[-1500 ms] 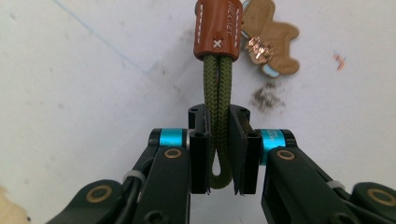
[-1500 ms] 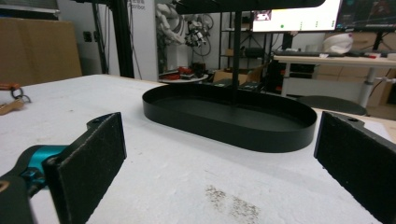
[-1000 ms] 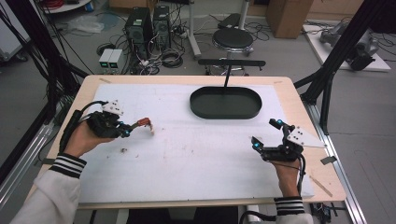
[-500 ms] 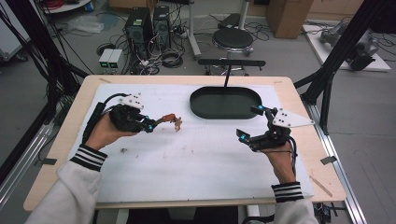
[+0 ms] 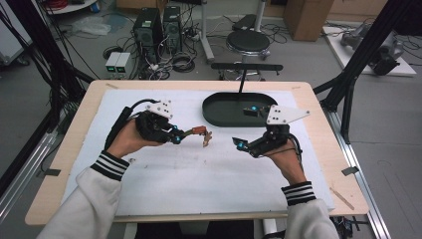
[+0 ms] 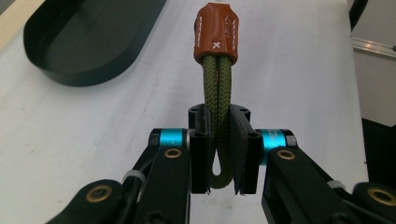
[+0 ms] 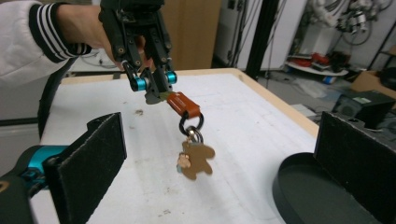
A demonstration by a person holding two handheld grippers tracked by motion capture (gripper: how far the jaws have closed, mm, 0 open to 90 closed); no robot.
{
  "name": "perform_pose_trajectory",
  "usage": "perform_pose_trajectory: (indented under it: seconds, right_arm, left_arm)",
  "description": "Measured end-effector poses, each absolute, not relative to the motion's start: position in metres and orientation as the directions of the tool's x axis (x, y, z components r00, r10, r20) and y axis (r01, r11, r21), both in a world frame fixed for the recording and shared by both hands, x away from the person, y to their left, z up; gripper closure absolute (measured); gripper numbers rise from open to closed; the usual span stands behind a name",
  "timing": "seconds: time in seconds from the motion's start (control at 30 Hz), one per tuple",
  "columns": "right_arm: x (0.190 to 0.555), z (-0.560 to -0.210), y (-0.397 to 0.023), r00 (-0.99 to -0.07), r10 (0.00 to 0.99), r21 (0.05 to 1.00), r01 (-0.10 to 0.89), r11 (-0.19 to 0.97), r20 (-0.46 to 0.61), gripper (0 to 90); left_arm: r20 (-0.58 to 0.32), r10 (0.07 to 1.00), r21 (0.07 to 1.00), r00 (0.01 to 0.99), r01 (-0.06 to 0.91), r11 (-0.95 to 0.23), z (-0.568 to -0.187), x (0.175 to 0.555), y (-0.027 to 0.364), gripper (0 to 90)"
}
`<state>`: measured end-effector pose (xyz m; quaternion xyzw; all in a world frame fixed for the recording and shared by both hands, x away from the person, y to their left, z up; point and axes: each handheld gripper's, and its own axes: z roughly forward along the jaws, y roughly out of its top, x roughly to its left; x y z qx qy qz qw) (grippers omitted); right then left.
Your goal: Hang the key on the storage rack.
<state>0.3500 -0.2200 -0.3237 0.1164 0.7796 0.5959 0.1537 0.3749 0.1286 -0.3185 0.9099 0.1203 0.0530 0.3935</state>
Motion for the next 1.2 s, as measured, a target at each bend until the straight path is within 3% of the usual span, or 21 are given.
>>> perform_pose_trajectory:
  seconds: [0.73,0.87,0.93,1.0,1.1,1.2]
  right_arm:
    - [0.37,-0.328,-0.162,-0.98,0.174,0.871,0.0,0.491,-0.098,2.3]
    - [0.371,-0.331,-0.155,-0.985,0.141,0.844,-0.013,0.537,-0.105,7.3]
    - [0.371,-0.333,-0.152,-0.987,0.11,0.826,-0.038,0.562,-0.121,17.1]
    - [0.372,-0.334,-0.151,-0.987,0.112,0.823,-0.031,0.568,-0.114,18.2]
    - [0.374,-0.335,-0.147,-0.99,0.089,0.805,-0.033,0.593,-0.106,27.6]
    - [0.375,-0.336,-0.145,-0.991,0.086,0.797,-0.031,0.603,-0.104,29.7]
  left_arm:
    - [-0.002,0.159,0.689,0.987,0.116,-0.716,-0.325,0.369,0.093,79.2]
    - [-0.004,0.156,0.687,0.988,0.116,-0.718,-0.326,0.369,0.091,79.1]
    - [-0.003,0.153,0.685,0.988,0.113,-0.72,-0.325,0.369,0.091,79.1]
    - [-0.003,0.149,0.682,0.989,0.111,-0.723,-0.325,0.369,0.091,79.1]
    - [-0.006,0.148,0.68,0.989,0.112,-0.725,-0.327,0.369,0.091,79.1]
    - [-0.004,0.142,0.673,0.99,0.107,-0.732,-0.327,0.368,0.09,79.1]
